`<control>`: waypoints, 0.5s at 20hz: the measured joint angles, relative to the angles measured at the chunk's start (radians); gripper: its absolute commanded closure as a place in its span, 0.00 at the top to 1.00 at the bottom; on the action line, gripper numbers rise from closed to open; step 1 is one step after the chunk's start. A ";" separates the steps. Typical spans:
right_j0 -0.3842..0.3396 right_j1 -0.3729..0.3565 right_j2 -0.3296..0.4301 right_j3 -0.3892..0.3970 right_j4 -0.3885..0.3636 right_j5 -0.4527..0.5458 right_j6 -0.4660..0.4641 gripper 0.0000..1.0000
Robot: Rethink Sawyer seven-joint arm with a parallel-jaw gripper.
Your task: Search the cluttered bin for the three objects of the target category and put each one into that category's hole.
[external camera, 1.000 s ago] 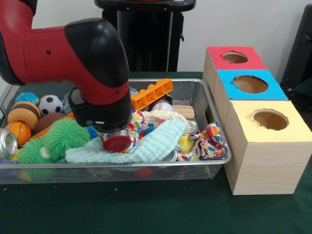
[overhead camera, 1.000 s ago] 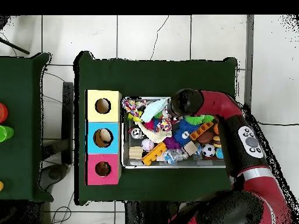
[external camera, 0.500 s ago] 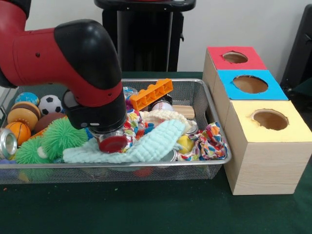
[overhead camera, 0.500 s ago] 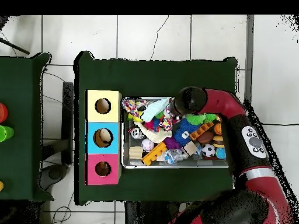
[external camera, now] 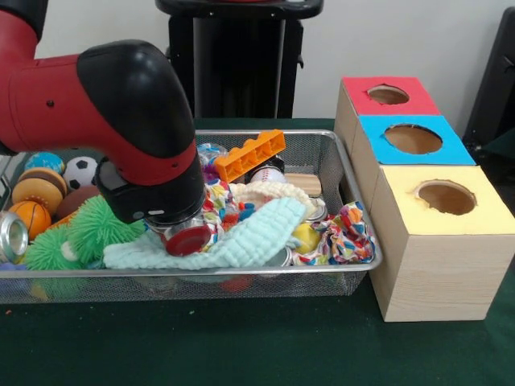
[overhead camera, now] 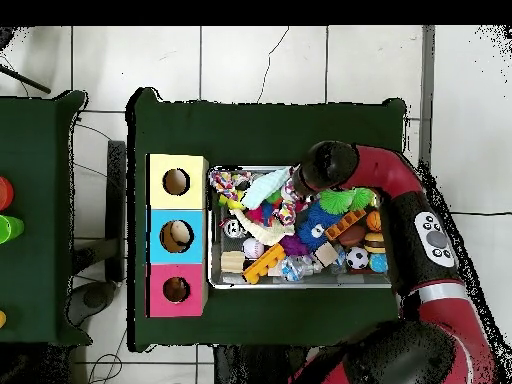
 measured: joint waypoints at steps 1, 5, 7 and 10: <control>0.000 0.002 0.001 -0.004 -0.002 0.007 -0.007 0.00; 0.000 0.008 0.007 -0.030 -0.016 0.050 -0.051 0.00; 0.000 0.009 0.008 -0.045 -0.024 0.072 -0.075 0.00; 0.000 0.010 0.008 -0.072 -0.038 0.109 -0.111 0.00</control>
